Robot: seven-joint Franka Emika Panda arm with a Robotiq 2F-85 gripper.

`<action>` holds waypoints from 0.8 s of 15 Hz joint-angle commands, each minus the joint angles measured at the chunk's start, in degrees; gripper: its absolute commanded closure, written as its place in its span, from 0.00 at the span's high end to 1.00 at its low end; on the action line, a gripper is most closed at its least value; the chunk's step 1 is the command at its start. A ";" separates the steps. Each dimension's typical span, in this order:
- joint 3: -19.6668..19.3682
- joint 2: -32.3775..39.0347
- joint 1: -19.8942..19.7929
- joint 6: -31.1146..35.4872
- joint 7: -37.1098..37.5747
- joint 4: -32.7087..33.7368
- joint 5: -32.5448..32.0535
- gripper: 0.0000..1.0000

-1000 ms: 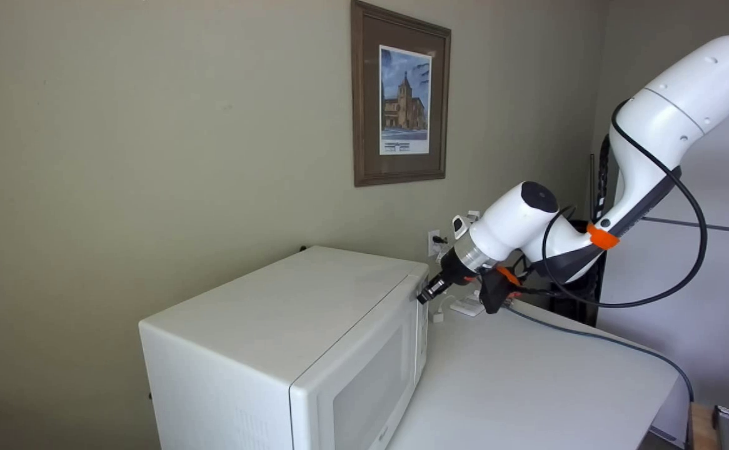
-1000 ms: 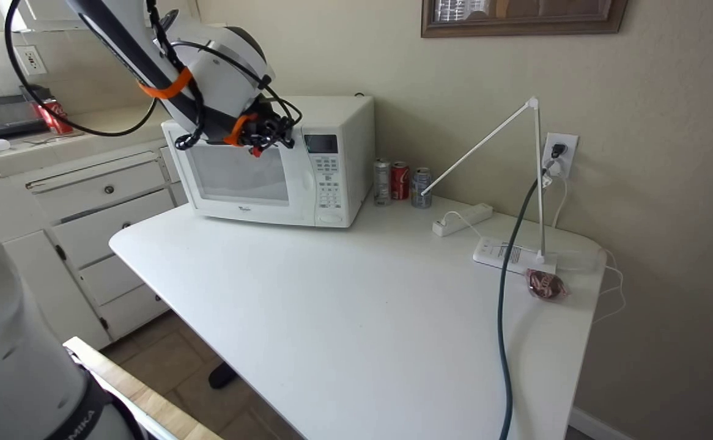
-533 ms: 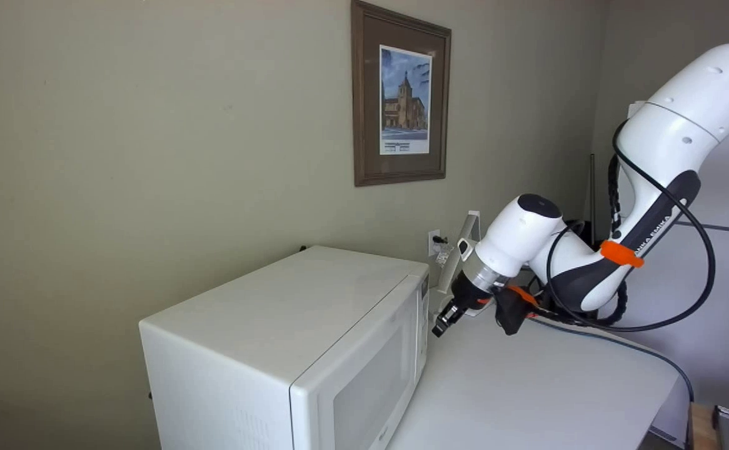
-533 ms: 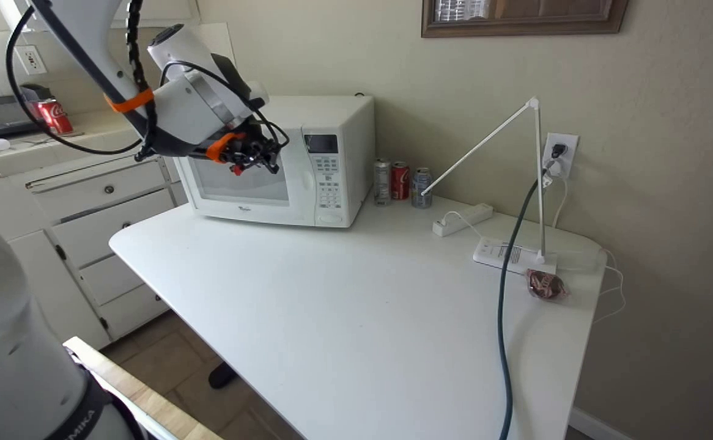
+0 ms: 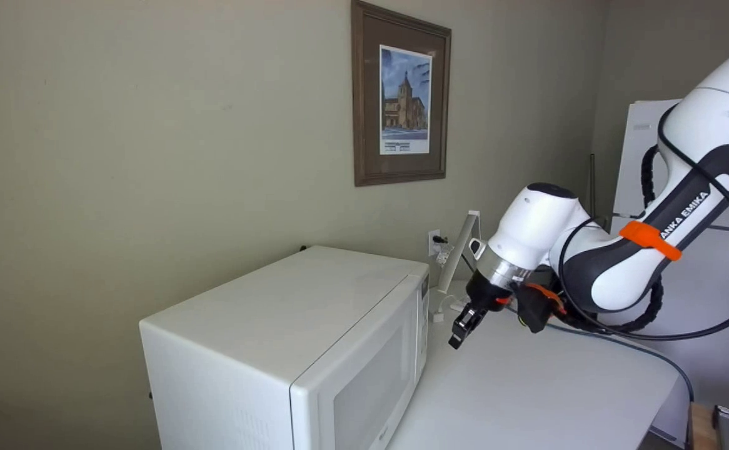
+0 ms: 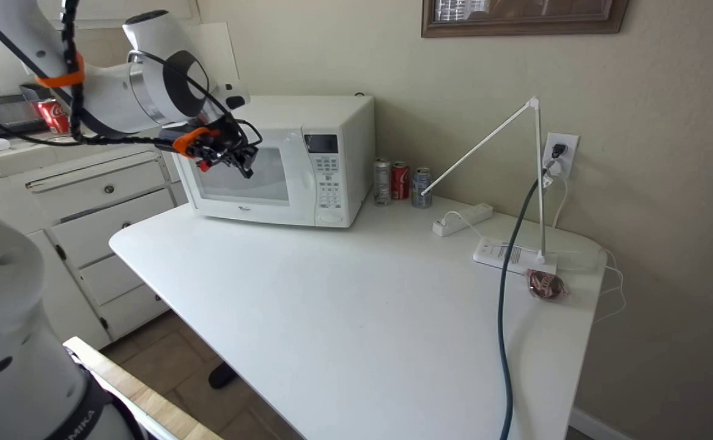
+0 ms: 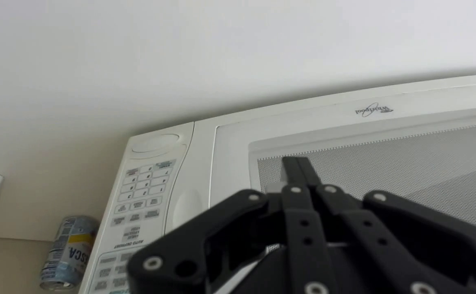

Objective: Close the microwave

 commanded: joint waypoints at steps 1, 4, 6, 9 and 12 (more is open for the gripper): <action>-1.05 -12.85 0.74 -12.85 -10.81 -1.46 8.38 0.28; -2.64 -20.41 -0.79 -21.58 -16.80 0.28 9.29 0.49; -4.46 -24.44 -0.83 -25.80 -20.66 1.41 10.47 0.65; -7.78 -29.50 0.29 -30.57 -26.23 2.39 13.66 0.87; -7.04 -29.07 -1.35 -28.85 -26.81 2.93 13.95 0.83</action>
